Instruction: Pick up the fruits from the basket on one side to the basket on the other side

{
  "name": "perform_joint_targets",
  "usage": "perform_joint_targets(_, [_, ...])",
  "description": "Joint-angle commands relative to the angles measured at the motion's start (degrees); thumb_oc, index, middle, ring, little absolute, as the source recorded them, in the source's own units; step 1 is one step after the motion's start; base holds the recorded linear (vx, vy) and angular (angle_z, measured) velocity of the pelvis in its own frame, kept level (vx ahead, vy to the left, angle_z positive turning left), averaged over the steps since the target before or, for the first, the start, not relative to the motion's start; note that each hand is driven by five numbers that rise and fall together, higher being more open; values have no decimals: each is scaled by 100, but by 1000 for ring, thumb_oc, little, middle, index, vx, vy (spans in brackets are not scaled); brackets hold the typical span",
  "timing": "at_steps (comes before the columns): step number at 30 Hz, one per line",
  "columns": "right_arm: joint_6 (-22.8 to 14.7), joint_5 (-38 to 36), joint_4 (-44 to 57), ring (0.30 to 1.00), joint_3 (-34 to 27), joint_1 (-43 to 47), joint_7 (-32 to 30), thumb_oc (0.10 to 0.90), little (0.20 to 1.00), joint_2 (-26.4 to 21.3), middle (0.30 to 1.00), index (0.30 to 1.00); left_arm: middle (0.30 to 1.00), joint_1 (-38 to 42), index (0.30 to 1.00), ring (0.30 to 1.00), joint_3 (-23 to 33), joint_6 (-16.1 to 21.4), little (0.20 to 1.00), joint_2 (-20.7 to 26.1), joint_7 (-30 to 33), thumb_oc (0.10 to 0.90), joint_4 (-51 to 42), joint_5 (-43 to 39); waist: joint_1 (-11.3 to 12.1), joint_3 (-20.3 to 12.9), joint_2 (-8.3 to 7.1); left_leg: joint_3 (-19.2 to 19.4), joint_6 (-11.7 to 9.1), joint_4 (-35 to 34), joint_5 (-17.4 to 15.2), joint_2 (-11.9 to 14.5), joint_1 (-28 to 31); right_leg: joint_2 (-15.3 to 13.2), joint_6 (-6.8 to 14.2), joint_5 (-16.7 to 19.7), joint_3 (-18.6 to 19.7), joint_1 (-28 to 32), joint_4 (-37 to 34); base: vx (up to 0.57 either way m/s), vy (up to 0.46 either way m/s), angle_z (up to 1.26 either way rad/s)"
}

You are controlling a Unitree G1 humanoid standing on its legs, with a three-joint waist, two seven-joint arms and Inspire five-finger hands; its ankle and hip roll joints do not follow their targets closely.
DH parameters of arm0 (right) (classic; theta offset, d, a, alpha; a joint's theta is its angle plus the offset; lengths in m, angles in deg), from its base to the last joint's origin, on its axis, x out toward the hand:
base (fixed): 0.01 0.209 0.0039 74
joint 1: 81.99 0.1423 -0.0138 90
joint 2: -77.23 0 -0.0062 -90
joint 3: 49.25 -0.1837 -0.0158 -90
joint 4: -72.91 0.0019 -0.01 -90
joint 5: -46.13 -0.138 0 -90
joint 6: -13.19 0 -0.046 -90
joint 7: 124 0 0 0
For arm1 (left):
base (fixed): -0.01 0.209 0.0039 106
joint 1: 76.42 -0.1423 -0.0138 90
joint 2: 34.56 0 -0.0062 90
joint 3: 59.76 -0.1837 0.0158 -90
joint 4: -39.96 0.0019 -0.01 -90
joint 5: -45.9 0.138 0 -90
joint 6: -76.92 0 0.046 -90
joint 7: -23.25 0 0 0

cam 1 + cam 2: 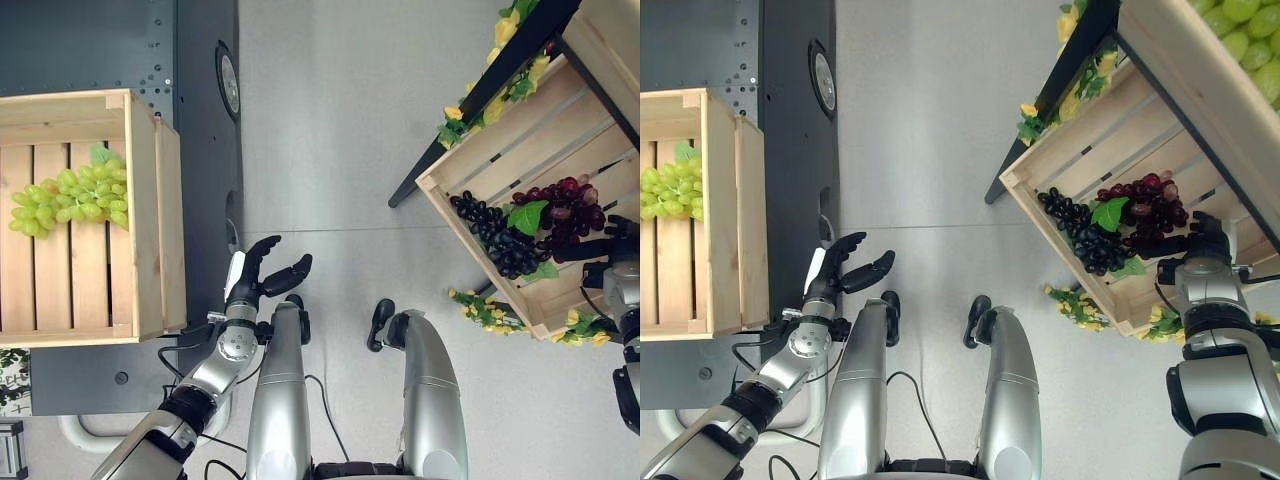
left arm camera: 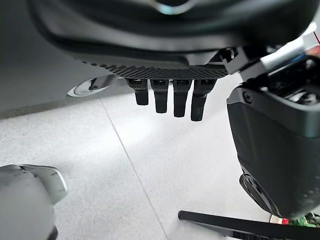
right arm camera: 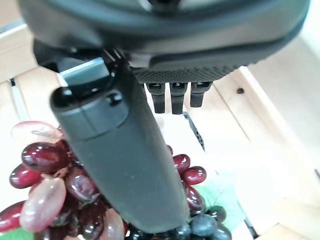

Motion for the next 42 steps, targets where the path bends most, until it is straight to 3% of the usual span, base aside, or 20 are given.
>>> perform_joint_targets(1, [78,855,-255,900,184,486,-971,800,900,-608,900,900,900,-136,900,900,-79,447,900,-169,65,800,-680,-34,86,-84,182,687,618,-170,-559,-250,657,263,-203,288,-148,652,-626,8,76,-1])
perform_joint_targets(3, [-7,923,-268,900,219,561,-1184,800,900,-583,900,900,900,-142,900,900,-123,463,900,-222,55,800,-630,-41,82,-84,214,719,627,-247,-543,-245,764,252,-210,278,-135,740,-674,9,76,0])
perform_joint_targets(6, [-453,1282,3,900,257,673,-1682,800,900,-458,900,900,900,-162,900,900,-223,487,900,-333,82,800,-551,-95,51,-84,269,779,602,-369,-487,-248,989,235,-223,230,-98,909,-712,6,102,-2])
perform_joint_targets(13, [-733,1789,1132,900,413,265,-1989,800,900,-164,900,900,900,-187,900,900,-190,432,900,-474,192,800,-459,-122,-29,-84,218,876,602,-649,-477,-238,1422,211,-226,177,-42,1260,-856,-10,63,-6])
perform_joint_targets(23, [-1303,1911,1970,900,550,-647,-1893,800,900,874,900,900,900,-134,900,900,-34,195,900,-826,290,800,166,-62,-143,-131,101,1046,527,-1600,-244,-222,2611,121,-96,367,12,2354,-1714,15,25,2])
perform_joint_targets(32, [-1568,2054,2303,900,928,-1165,-1507,800,900,1518,900,900,900,-122,900,900,98,27,900,-1018,324,800,701,20,-173,-368,77,1103,432,-2173,-86,-254,3146,126,22,549,-28,2970,-2427,45,-14,3])
perform_joint_targets(42, [-1842,2278,2497,900,1299,-1849,-1393,800,900,2099,900,900,900,-296,900,900,292,25,900,-1177,407,800,1077,154,-136,-702,137,992,322,-3219,301,-428,3769,130,152,805,-125,3637,-3389,41,-27,6])
